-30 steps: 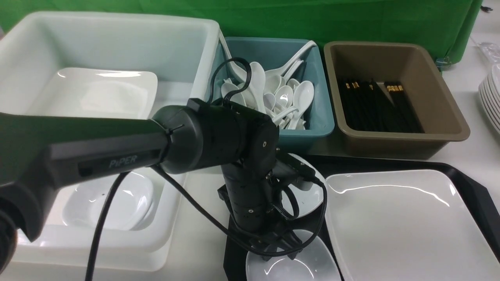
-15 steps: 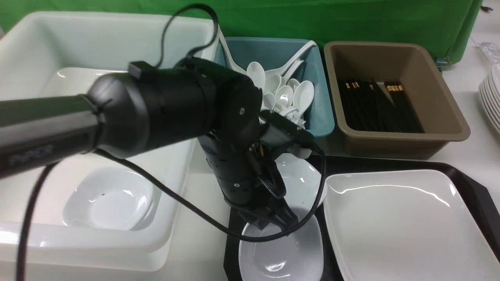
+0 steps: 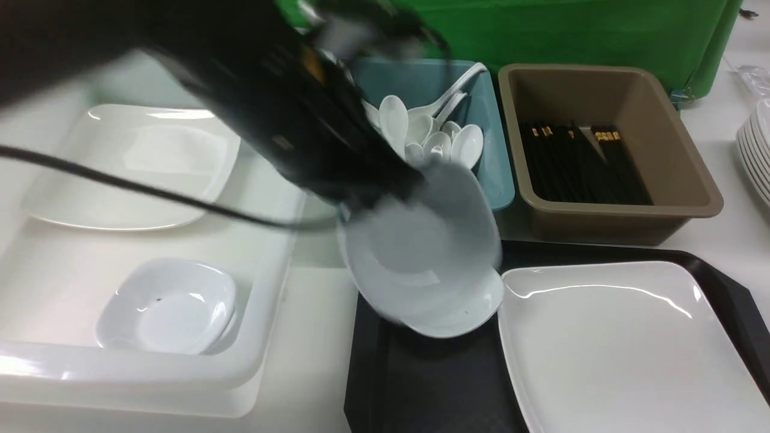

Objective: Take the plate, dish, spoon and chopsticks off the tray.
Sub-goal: Use the left arm to put the small plate into the large storage box on the left

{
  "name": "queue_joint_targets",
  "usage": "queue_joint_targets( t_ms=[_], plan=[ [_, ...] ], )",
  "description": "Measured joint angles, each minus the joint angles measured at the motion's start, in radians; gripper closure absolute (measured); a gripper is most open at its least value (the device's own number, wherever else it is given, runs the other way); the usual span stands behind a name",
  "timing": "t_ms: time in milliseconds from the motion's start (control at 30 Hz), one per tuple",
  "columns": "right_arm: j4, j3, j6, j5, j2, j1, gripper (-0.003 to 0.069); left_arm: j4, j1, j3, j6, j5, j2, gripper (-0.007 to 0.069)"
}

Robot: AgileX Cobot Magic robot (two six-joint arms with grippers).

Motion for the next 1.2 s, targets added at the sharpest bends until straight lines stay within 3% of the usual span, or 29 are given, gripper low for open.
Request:
queue_joint_targets(
  t_ms=[200,233,267,400,633,733,1067,1200],
  plan=[
    [0.0,0.0,0.015,-0.025,0.0,0.0,0.0638,-0.129,0.453,0.128,0.017,0.002,-0.155,0.0606],
    [0.0,0.0,0.015,-0.025,0.0,0.0,0.0638,-0.136,0.468,0.145,0.02,0.001,-0.159,0.0606],
    [0.0,0.0,0.015,-0.026,0.0,0.0,0.0638,-0.199,0.587,0.215,0.061,-0.012,-0.166,0.0606],
    [0.0,0.0,0.015,-0.026,0.0,0.0,0.0638,-0.283,0.72,0.399,0.137,-0.116,-0.153,0.0606],
    [0.0,0.0,0.015,-0.026,0.0,0.0,0.0638,-0.324,0.737,0.555,0.213,-0.24,-0.083,0.0601],
    [0.0,0.0,0.015,-0.026,0.0,0.0,0.0636,-0.317,0.737,0.562,0.227,-0.261,-0.039,0.0566],
    [0.0,0.0,0.016,-0.025,0.0,0.0,0.0627,-0.217,0.736,0.476,0.217,-0.21,-0.038,0.0235],
    [0.0,0.0,0.017,-0.022,0.0,0.0,0.0624,-0.198,0.731,0.35,0.195,-0.152,-0.087,0.0196]
  ],
)
